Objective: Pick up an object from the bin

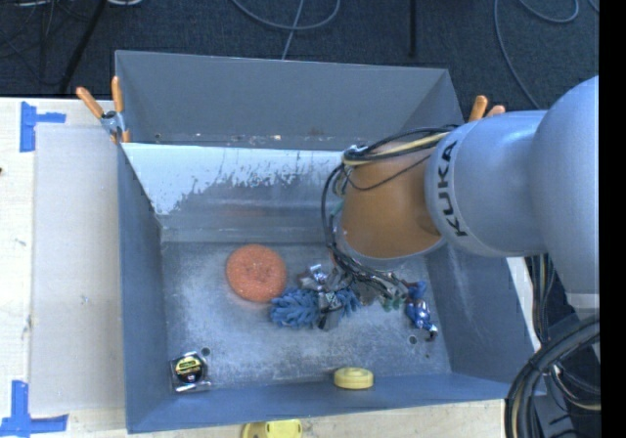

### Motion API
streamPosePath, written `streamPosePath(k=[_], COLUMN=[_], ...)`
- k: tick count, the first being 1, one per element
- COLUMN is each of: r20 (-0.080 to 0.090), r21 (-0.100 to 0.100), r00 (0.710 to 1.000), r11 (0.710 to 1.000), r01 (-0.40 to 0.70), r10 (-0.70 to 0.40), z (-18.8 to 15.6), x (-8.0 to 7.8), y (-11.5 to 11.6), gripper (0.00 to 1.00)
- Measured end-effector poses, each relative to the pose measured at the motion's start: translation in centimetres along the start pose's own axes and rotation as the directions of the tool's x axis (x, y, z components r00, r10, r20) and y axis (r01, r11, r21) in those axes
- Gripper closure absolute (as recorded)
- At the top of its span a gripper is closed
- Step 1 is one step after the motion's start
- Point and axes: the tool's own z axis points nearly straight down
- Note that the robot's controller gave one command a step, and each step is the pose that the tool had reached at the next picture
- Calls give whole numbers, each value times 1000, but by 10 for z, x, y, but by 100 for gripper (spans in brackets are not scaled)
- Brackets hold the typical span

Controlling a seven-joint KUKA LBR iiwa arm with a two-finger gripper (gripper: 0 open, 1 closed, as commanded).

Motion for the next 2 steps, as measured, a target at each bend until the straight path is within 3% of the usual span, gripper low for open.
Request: streamPosePath(k=[2], r20=[-4], r21=[-1], r00=[1000], r11=[1000], r01=[0], r10=[0], z=[-5], x=[1], y=[1], gripper=[100])
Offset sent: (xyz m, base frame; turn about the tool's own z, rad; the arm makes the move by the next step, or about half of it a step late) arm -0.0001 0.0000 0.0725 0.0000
